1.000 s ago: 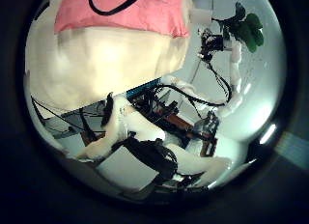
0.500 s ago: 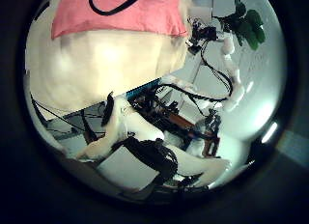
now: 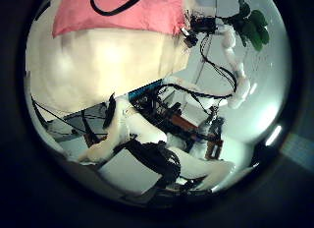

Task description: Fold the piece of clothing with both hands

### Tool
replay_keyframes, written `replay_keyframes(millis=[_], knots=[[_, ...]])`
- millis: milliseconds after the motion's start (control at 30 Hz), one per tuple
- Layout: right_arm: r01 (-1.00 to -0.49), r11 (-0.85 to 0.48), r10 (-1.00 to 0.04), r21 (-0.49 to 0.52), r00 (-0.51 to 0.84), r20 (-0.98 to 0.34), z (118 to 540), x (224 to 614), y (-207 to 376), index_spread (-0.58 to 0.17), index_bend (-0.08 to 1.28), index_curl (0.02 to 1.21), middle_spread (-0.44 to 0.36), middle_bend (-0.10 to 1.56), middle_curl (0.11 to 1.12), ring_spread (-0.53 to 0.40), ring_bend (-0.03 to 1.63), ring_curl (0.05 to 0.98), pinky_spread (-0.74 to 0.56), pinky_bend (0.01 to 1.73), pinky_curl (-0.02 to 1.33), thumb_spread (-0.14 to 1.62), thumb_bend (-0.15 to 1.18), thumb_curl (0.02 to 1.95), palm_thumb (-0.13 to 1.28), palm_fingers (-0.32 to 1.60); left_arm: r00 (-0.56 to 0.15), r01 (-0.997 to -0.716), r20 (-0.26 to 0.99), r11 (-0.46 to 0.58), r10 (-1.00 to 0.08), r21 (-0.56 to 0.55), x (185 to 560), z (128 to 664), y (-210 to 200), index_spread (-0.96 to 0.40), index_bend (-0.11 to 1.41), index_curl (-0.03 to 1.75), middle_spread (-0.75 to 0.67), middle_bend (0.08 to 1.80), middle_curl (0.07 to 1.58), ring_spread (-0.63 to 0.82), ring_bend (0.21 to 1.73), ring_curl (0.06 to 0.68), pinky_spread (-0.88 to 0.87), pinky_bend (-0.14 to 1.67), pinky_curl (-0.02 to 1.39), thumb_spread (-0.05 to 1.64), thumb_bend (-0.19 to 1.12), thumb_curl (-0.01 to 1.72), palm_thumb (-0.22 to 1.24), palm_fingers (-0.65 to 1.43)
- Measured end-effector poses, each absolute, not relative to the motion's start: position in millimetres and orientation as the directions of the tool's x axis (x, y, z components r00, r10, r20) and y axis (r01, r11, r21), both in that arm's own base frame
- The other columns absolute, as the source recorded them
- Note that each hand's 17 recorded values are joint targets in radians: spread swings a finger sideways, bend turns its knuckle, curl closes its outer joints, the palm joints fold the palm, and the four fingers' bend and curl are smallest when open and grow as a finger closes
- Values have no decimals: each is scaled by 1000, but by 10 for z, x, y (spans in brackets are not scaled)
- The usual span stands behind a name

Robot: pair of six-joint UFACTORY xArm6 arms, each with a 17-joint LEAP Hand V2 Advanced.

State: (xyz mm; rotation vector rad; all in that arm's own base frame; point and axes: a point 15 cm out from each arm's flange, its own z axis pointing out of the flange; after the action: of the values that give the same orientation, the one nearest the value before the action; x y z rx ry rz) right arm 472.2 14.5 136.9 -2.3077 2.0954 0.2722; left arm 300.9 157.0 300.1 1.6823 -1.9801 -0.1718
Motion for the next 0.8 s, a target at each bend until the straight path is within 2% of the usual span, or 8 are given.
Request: replay_keyframes(millis=[133, 333, 467, 500, 567, 633, 667, 800], knots=[[-986, -88, -996, 143, 85, -20, 1236, 4779, -47, -155, 187, 346, 59, 453, 446, -34, 751, 274, 51, 596, 181, 1006, -26, 293, 279, 537, -85, -882, 308, 215, -948, 419, 2995, 3022, 1573, 130, 150, 252, 505, 164, 188, 608, 437, 224, 574, 384, 316, 1078, -22, 401, 563, -69], [-978, -103, -995, 180, 103, -11, 1161, 4739, 51, -161, 192, 359, 53, 454, 449, -46, 782, 275, 47, 633, 162, 996, -28, 292, 280, 550, -86, -880, 304, 215, -949, 423, 2954, 3020, 1596, 130, 151, 252, 505, 164, 188, 612, 437, 224, 573, 386, 317, 1078, -22, 401, 563, -69], [-967, -114, -993, 228, 113, -14, 1077, 4633, 93, -178, 202, 374, 37, 483, 458, -81, 826, 277, -37, 689, 149, 987, -20, 297, 307, 671, -86, -879, 303, 216, -949, 425, 2953, 3015, 1599, 130, 151, 252, 505, 164, 188, 612, 440, 224, 573, 385, 318, 1081, -23, 398, 559, -69], [-966, -121, -992, 228, 122, -10, 1077, 4633, 112, -196, 228, 383, 20, 520, 469, -111, 859, 282, -86, 697, 140, 986, -17, 300, 325, 798, -87, -879, 304, 217, -949, 425, 2953, 3017, 1595, 130, 151, 252, 505, 164, 188, 612, 441, 224, 573, 385, 318, 1082, -23, 397, 558, -69], [-963, -139, -990, 231, 144, 6, 1075, 4630, 112, -211, 230, 384, -2, 534, 475, -135, 868, 280, -143, 725, 131, 982, -20, 302, 339, 858, -87, -879, 304, 216, -949, 424, 2947, 3024, 1599, 130, 151, 252, 505, 164, 188, 612, 441, 224, 573, 385, 318, 1082, -22, 397, 558, -69], [-957, -163, -984, 238, 175, 29, 1072, 4621, 115, -252, 276, 404, -43, 583, 495, -185, 899, 291, -268, 824, 149, 981, -15, 308, 372, 1129, -87, -881, 302, 215, -949, 423, 2944, 3032, 1603, 130, 151, 252, 505, 164, 188, 612, 442, 223, 573, 385, 318, 1083, -22, 396, 558, -69], [-955, -173, -982, 240, 186, 33, 1074, 4616, 138, -276, 335, 447, -70, 614, 516, -204, 963, 332, -357, 867, 176, 977, -11, 313, 402, 1269, -88, -881, 300, 215, -950, 422, 2941, 3040, 1607, 130, 151, 252, 505, 164, 188, 612, 442, 223, 573, 385, 318, 1083, -22, 396, 558, -69], [-953, -189, -979, 237, 203, 35, 1093, 4615, 176, -303, 483, 519, -109, 782, 571, -227, 1011, 370, -456, 927, 218, 991, 11, 332, 506, 1443, -88, -883, 297, 212, -951, 419, 2933, 3056, 1626, 130, 151, 252, 505, 164, 188, 612, 442, 223, 573, 385, 318, 1083, -22, 395, 558, -69]])
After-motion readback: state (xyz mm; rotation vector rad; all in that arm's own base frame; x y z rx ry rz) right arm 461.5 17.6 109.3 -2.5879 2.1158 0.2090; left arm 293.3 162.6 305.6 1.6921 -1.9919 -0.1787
